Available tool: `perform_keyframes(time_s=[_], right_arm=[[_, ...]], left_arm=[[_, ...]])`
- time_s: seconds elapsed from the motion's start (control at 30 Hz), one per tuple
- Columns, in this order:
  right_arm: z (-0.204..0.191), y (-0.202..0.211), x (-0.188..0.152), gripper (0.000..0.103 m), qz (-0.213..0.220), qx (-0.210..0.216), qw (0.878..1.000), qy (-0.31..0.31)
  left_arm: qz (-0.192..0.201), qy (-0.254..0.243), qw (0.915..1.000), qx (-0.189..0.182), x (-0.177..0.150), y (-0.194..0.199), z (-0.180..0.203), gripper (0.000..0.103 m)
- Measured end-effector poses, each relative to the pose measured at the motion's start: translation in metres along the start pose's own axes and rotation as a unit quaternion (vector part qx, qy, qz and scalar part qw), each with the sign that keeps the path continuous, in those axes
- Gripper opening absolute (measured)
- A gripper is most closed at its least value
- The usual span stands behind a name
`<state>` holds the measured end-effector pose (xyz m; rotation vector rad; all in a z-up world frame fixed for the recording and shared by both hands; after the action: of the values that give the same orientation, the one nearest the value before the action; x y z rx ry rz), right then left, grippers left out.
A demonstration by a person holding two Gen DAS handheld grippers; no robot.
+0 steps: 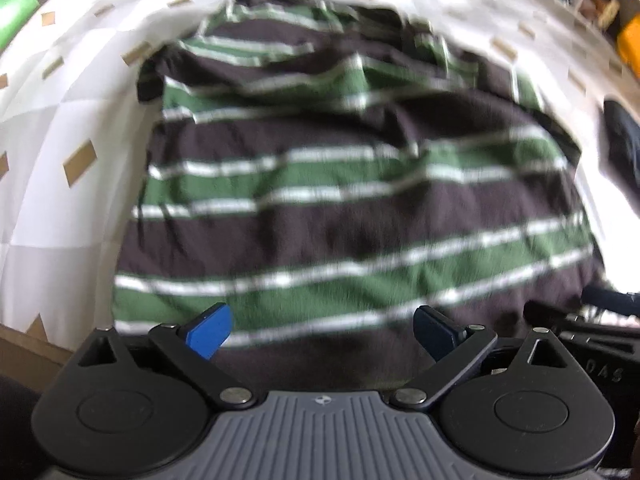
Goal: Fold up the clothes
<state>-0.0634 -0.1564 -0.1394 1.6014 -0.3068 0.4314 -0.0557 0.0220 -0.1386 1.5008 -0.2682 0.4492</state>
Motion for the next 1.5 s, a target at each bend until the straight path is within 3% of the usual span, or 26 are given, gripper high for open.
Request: perform_keyframes(time_s=[0.13, 0.4, 0.63, 1.0, 1.37, 1.5], right_arm=[[0.002, 0.003, 0.009, 0.068, 0.034, 0.002, 0.999, -0.011], [-0.004, -0.006, 0.017, 0.07, 0.065, -0.033, 0.997, 0.008], [0.001, -0.013, 0.011, 0.077, 0.049, -0.039, 0.998, -0.03], [-0.006, -0.014, -0.002, 0.097, 0.0, -0.021, 1.0, -0.002], [-0.009, -0.007, -0.007, 0.093, -0.025, -0.03, 0.999, 0.011], [-0.009, 0.002, -0.004, 0.093, -0.01, -0.046, 0.998, 0.028]], left_arm=[[0.02, 0.009, 0.9997, 0.008, 0.009, 0.001, -0.004, 0.097], [-0.005, 0.032, 0.9993, 0.018, 0.006, -0.011, -0.011, 0.097], [-0.02, 0.003, 0.9992, 0.035, -0.002, -0.017, -0.006, 0.098], [-0.034, -0.013, 0.999, 0.026, -0.009, -0.017, 0.0, 0.103], [-0.052, -0.003, 0.9983, 0.028, -0.012, -0.015, 0.0, 0.103], [-0.053, 0.016, 0.9982, 0.024, -0.011, -0.012, -0.001, 0.102]])
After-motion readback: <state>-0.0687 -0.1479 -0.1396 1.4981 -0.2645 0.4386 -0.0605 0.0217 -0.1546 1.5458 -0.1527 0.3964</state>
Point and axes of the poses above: each gripper's, at about its wrist camera, not at the fingertips, and y roughly against the way its jaws point, z to its right, x to its top, the point moved 8 cm from there along -y, roughly the way its jaws point, and after that the axes turned 4 degrees about z, right-handed, at the moved point
